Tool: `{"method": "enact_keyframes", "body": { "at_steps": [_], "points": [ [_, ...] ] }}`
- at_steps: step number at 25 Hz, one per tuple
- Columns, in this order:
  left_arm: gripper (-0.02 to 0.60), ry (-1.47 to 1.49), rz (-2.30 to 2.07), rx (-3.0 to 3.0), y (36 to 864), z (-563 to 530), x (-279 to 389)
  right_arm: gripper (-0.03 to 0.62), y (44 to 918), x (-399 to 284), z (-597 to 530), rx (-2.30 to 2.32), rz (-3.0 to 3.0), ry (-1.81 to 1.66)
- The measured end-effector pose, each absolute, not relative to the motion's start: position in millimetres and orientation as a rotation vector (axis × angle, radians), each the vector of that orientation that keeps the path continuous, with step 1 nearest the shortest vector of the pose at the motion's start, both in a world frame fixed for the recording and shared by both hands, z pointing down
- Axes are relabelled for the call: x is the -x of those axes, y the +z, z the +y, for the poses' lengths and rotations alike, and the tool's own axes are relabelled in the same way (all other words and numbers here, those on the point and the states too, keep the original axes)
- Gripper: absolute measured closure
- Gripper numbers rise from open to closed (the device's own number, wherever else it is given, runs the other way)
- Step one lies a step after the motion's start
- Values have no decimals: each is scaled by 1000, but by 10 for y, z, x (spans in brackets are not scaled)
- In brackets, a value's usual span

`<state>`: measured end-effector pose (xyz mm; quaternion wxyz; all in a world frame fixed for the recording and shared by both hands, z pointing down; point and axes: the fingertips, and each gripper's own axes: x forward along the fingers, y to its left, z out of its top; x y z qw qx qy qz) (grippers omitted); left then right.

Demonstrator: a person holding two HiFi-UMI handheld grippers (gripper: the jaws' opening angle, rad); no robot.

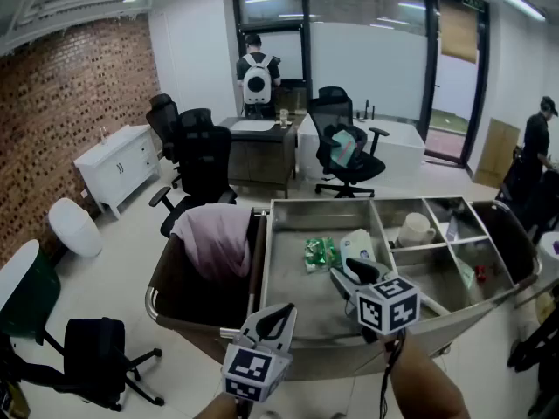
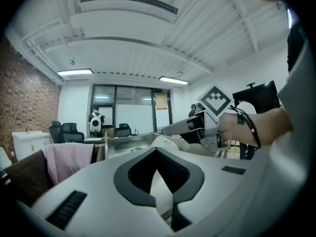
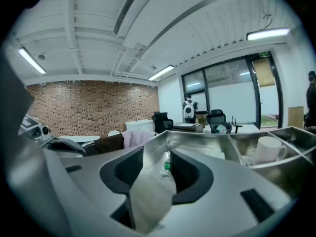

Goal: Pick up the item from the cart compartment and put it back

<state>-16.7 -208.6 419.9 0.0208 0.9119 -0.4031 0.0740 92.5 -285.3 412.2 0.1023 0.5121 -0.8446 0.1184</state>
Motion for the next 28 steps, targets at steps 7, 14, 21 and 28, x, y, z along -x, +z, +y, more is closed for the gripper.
{"method": "enact_keyframes", "body": {
  "at_steps": [7,14,21,28],
  "points": [
    [581,220,-1242,-2832,4177,-2151,151,390,4244,-850,-3275,-1515,-2422,329],
    [581,216,-1249,-2828,4182,-2214,143,382,4528,-889,-3641,-1522,-2351,407],
    [581,226,-1239,-2829,4189,-2243,134,382,4862,-867,-3923,-1513,-2266,481],
    [581,220,-1253,-2823,4168,-2291,181,383,5054,-862,-4131,-1492,-2207,479]
  ]
}}
